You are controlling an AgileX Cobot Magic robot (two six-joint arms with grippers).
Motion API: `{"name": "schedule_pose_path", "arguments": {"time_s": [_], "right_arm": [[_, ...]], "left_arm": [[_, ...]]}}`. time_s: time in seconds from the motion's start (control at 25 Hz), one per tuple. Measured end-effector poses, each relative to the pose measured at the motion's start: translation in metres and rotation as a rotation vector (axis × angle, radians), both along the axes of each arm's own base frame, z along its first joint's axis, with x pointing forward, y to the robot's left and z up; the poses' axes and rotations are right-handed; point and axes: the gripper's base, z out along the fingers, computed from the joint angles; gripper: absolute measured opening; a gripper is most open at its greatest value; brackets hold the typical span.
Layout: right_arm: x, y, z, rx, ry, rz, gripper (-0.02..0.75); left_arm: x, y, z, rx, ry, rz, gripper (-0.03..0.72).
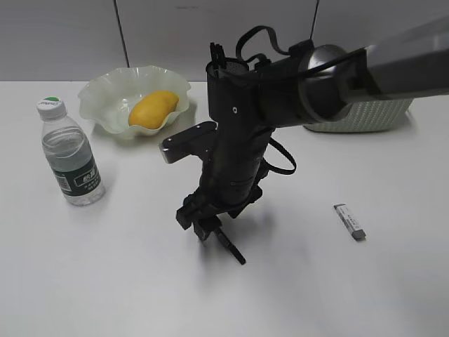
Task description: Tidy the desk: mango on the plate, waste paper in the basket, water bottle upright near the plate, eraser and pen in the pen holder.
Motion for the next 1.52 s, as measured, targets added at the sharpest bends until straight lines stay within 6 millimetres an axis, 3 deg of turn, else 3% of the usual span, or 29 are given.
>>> {"name": "schedule_pose_path", "arguments": {"time_s": [0.12,0.28,0.52,0.6,0.72,0.8,1.0,1.08,1.28,1.52], "right_arm": [[0.0,-0.001,-0.008,-0.029,0.0,-0.003,0.459],[0.001,-0.001,-0.012,-0.061,-0.017,0.013,0.262],[0.0,0.003,-0.018,-0.087,-0.024,0.035,0.168],[-0.002,0.005,-0.018,-0.092,-0.03,0.042,0.094],[0.0,0.004,-0.012,-0.098,-0.079,0.049,0.088],[0.006,0.004,0.004,-0.056,-0.155,0.027,0.088],[0.043,0.006,0.093,0.376,-0.583,-0.062,0.088],[0.059,-0.001,0.111,0.507,-0.699,-0.095,0.088],[0.105,-0.036,0.104,0.643,-0.888,-0.172,0.088],[0.139,-0.069,0.085,0.681,-1.101,-0.271,0.088]], "left_arm": [[0.0,0.0,0.0,0.0,0.0,0.0,0.377],[0.0,0.0,0.0,0.0,-0.001,0.0,0.377],[0.0,0.0,0.0,0.0,-0.001,0.0,0.373],[0.0,0.0,0.0,0.0,-0.001,0.0,0.373],[0.0,0.0,0.0,0.0,-0.001,0.0,0.373],[0.0,0.0,0.0,0.0,-0.001,0.0,0.373],[0.0,0.0,0.0,0.0,-0.001,0.0,0.373],[0.0,0.0,0.0,0.0,-0.001,0.0,0.373],[0.0,0.0,0.0,0.0,-0.002,0.0,0.362],[0.0,0.0,0.0,0.0,-0.002,0.0,0.356]]}}
